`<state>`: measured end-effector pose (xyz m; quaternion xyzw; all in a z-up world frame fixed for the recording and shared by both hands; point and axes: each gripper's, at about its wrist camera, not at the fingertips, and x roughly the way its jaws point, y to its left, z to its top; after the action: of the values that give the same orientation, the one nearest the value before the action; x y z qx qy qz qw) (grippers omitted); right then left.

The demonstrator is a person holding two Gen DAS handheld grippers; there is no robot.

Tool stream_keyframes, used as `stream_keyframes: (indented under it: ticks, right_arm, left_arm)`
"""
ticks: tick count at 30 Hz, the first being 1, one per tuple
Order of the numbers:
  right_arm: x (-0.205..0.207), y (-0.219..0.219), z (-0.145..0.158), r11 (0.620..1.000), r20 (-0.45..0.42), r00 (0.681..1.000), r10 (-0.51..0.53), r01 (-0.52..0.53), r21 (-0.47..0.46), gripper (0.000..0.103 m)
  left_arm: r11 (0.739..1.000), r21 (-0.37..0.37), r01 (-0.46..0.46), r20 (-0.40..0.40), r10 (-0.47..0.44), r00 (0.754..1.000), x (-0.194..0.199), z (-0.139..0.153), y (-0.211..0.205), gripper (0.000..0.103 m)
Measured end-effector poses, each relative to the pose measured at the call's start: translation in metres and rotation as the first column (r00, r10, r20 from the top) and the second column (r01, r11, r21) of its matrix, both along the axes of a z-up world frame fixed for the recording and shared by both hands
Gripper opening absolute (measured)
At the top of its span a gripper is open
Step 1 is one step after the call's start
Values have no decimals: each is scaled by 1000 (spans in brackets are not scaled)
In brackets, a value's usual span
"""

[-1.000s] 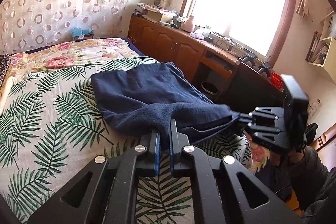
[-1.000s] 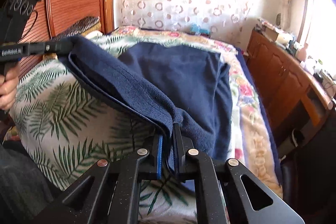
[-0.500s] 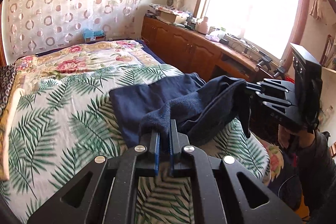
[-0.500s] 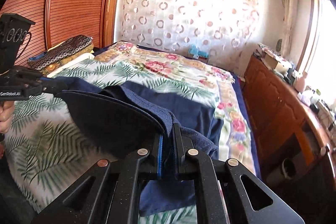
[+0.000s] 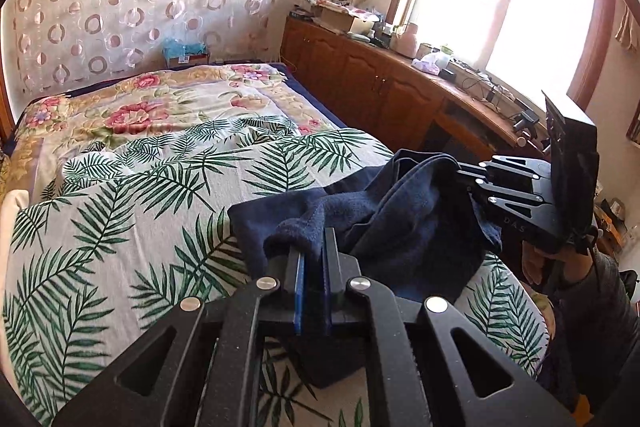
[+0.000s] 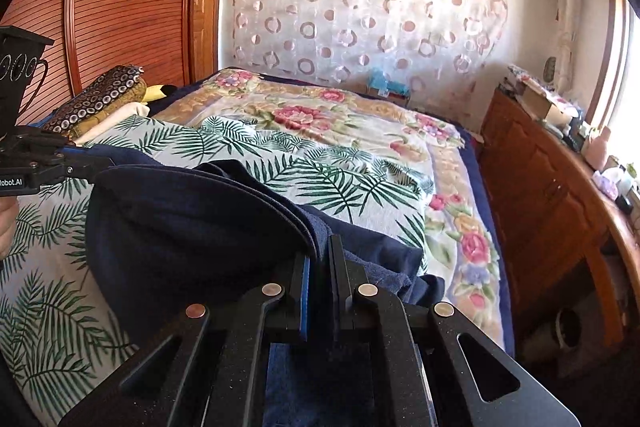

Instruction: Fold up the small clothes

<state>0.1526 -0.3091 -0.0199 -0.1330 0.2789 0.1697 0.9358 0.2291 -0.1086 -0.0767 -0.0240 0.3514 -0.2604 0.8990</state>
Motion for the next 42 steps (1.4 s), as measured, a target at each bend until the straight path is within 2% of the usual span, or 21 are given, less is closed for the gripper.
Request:
stream_keyframes:
  ticks: [4,9,11,12,14,16,18,20,21,22,23,24,27,31,35,38,42]
  right_arm:
    - [12,-3,2,999,-5,1000,-21,21,45,8]
    - [24,-4,-5,994,-65,997,-45,52,100,8]
    - [28,-3,-1,993,-62,997,-50,56,104,11]
    - [29,-2,2,993,-59,997,-54,60,102,16]
    - [30,0,11,994,-42,998,-54,58,91,17]
    - [29,3,16,997,-14,998,-57,57,48,17]
    - [29,4,20,998,-5,998,-60,61,24,17]
    - [34,3,24,997,-11,997,-72,72,18,18]
    - [37,4,25,997,-27,997,-68,69,20,26]
    - [41,5,26,998,-43,997,-68,68,12,33]
    - [46,7,25,998,-66,995,-70,70,-5,47]
    - [48,8,25,998,-81,994,-67,66,-17,48]
    - [52,9,31,998,-85,994,-61,61,2,48]
    - [51,-6,49,989,-13,989,-146,147,28,48]
    - [53,-11,62,964,69,964,-258,262,-46,48]
    - [45,-14,71,974,43,974,-224,224,-11,48]
    - [13,-11,66,979,34,979,-202,201,19,48]
  left_arm:
    - [1000,1,6,-2,-6,1000,11,-1,-3,7]
    - [1000,26,15,-34,-14,999,21,-12,-6,9]
    - [999,39,19,-26,-18,1000,20,-13,-6,11]
    - [999,44,16,-20,-15,1000,18,-13,-6,15]
    - [999,41,5,-3,-5,1000,17,-10,-4,25]
    - [999,30,-15,26,15,1000,15,-5,1,42]
    - [1000,11,-25,43,24,999,14,0,6,47]
    - [1000,6,-23,38,23,999,14,1,9,57]
    - [1000,6,-22,37,22,999,14,0,9,66]
    - [1000,5,-23,37,22,999,15,0,10,70]
    - [1000,6,-22,34,22,999,15,-2,10,70]
    - [1000,10,-23,31,23,999,16,-3,8,70]
    - [999,35,-16,11,15,1000,19,-10,2,70]
    - [997,73,-4,-13,5,1000,22,-20,-5,70]
    - [996,93,-4,-29,7,1000,23,-27,-7,70]
    - [996,90,-18,-29,21,999,24,-26,-5,70]
    - [996,84,-41,-40,45,998,30,-26,-1,70]
